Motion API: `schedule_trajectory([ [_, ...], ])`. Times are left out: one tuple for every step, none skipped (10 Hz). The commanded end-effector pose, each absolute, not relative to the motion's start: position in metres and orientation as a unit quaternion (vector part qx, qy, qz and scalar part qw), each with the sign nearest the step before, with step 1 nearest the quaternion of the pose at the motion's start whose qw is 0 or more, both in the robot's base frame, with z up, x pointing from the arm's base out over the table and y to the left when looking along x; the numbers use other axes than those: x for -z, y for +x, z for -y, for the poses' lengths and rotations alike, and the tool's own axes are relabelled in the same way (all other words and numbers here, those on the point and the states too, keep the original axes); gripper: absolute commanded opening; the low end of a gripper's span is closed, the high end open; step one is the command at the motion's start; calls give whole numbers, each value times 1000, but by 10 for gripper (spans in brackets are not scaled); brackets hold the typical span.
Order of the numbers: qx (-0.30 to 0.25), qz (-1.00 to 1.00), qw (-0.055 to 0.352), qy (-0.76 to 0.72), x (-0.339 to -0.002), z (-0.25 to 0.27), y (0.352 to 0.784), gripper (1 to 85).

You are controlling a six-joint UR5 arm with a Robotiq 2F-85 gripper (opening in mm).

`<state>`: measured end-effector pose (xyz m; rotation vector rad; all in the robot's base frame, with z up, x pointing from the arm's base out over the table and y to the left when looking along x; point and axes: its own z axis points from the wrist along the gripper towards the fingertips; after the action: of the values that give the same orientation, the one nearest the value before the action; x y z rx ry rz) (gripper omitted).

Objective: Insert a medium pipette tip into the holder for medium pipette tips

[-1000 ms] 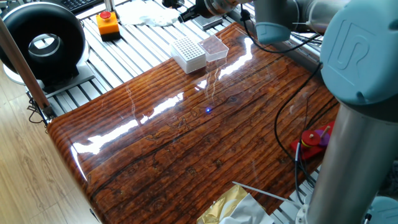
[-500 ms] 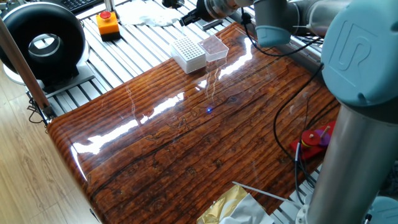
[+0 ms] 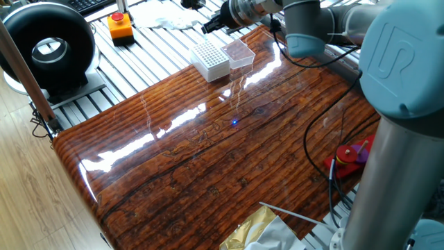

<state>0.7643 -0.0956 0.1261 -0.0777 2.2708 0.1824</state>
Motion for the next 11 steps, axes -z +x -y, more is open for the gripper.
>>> schedule_trajectory([
  [-74,-904,421,-26,-124,102,762,10],
  [-74,-903,422,-28,-123,103,760,10],
  [-74,-903,423,-30,-121,105,759,10],
  [-74,-902,424,-32,-119,107,758,10],
  [-73,-902,425,-34,-118,108,757,10],
  [-73,-902,425,-35,-117,109,757,10],
  [-72,-902,425,-35,-117,108,757,10],
  [-72,-902,425,-35,-116,107,756,10],
  [-72,-901,425,-35,-117,107,757,10],
  [-71,-902,425,-35,-116,107,757,10],
  [-71,-902,425,-35,-117,107,756,10],
])
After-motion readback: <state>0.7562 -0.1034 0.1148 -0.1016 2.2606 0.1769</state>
